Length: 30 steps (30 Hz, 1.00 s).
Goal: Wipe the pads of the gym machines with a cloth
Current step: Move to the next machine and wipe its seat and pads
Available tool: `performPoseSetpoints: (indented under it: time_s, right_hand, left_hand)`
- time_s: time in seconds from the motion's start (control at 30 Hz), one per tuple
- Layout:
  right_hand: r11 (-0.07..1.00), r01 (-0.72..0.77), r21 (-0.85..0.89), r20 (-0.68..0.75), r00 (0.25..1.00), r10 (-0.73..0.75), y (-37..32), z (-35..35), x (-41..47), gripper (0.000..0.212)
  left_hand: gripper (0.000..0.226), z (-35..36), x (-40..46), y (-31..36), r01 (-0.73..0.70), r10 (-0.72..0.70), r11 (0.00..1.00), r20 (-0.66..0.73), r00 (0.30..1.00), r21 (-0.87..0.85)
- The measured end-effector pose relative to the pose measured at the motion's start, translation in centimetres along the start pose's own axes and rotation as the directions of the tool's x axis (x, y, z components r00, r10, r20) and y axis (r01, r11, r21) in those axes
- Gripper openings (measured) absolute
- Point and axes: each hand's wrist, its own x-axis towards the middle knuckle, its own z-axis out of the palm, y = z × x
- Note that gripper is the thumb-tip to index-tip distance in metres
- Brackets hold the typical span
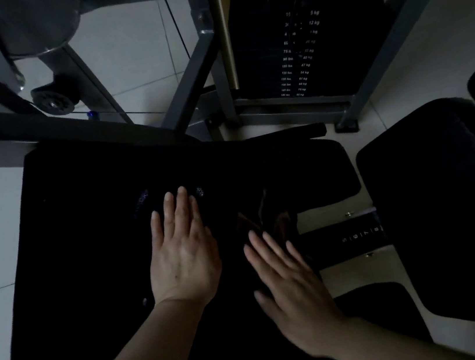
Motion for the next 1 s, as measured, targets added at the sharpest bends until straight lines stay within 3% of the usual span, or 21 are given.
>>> performPoseSetpoints:
  time_s: [0.1,0.3,0.4,0.53,0.7,0.77,0.87,1.0]
  right_hand:
    - [1.000,-0.019,0.005,-0.041,0.999,0.020,0.2,0.5,0.0,0.057]
    - [0.972,-0.233,-0.012,-0.201,0.953,0.226,3.2,-4.1,14.5,0.054]
    - [0.952,-0.303,-0.026,-0.175,0.940,0.295,4.5,-5.7,18.4,0.052]
    - [0.948,-0.276,0.160,-0.040,0.958,0.285,3.8,-5.9,16.2,0.051]
    - [0.989,-0.142,0.041,-0.105,0.984,0.145,-0.6,-1.3,6.2,0.071]
    - [0.993,-0.104,0.064,-0.067,0.992,0.108,-1.7,0.0,3.5,0.068]
    - [0.993,-0.100,0.063,-0.086,0.991,0.105,-1.5,0.0,4.0,0.065]
    - [0.978,-0.208,0.021,-0.139,0.968,0.209,-0.4,-1.4,9.2,0.059]
  left_hand:
    - [0.057,0.0,0.0,0.0,-0.002,0.002,1.000,-0.003,1.000,-0.018]
    - [0.057,0.3,0.2,0.0,0.004,-0.004,1.000,0.007,1.000,-0.011]
    - [0.056,0.2,0.2,0.0,0.004,-0.004,1.000,-0.007,1.000,-0.004]
    - [0.057,0.1,0.1,0.1,0.003,-0.003,1.000,0.002,1.000,-0.001]
    - [0.060,0.0,0.1,0.2,0.021,-0.021,1.000,0.002,1.000,-0.004]
    - [0.060,-0.1,0.0,0.2,0.026,-0.026,1.000,0.005,1.000,-0.011]
    - [0.059,0.0,0.0,0.2,0.020,-0.020,1.000,0.006,1.000,-0.019]
    - [0.058,0.0,0.0,0.1,0.020,-0.020,1.000,0.001,1.000,-0.019]
